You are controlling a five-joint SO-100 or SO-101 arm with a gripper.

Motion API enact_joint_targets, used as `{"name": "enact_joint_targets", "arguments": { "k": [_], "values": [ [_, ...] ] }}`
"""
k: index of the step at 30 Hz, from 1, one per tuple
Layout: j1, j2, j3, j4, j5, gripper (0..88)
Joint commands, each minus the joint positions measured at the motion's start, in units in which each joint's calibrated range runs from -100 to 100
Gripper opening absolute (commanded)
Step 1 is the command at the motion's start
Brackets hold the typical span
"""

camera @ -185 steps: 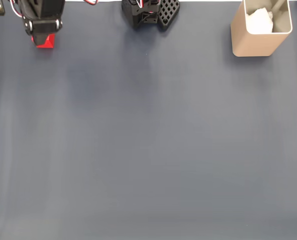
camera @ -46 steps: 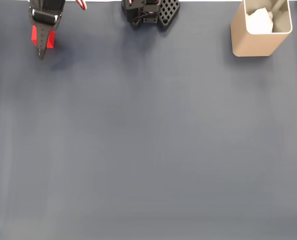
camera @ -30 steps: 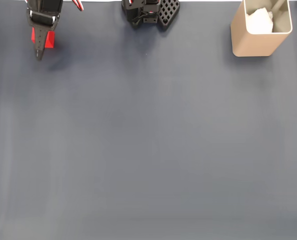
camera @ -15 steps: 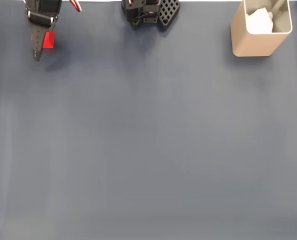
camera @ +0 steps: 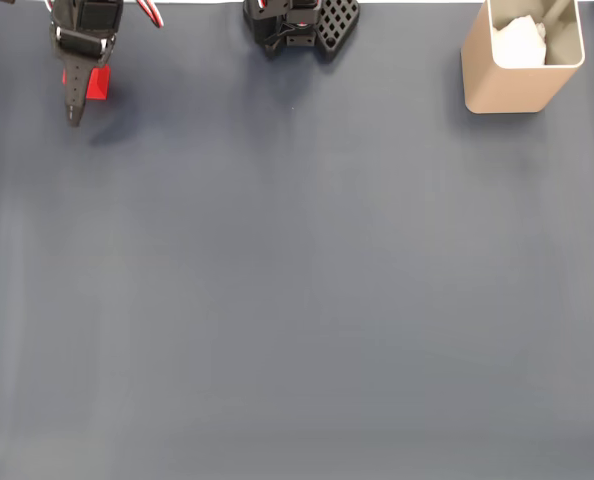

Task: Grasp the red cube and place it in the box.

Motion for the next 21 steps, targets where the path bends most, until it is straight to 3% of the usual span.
{"name": "enact_joint_targets", "arguments": {
  "k": [1, 15, 21],
  "values": [
    [-0.32, 0.06, -2.69, -1.02, -0.24, 39.1],
    [-0.46, 0.49, -3.32, -1.02, -0.63, 38.8],
    [-0.75, 0.49, -3.42, -1.27, -0.29, 30.3]
  ]
}}
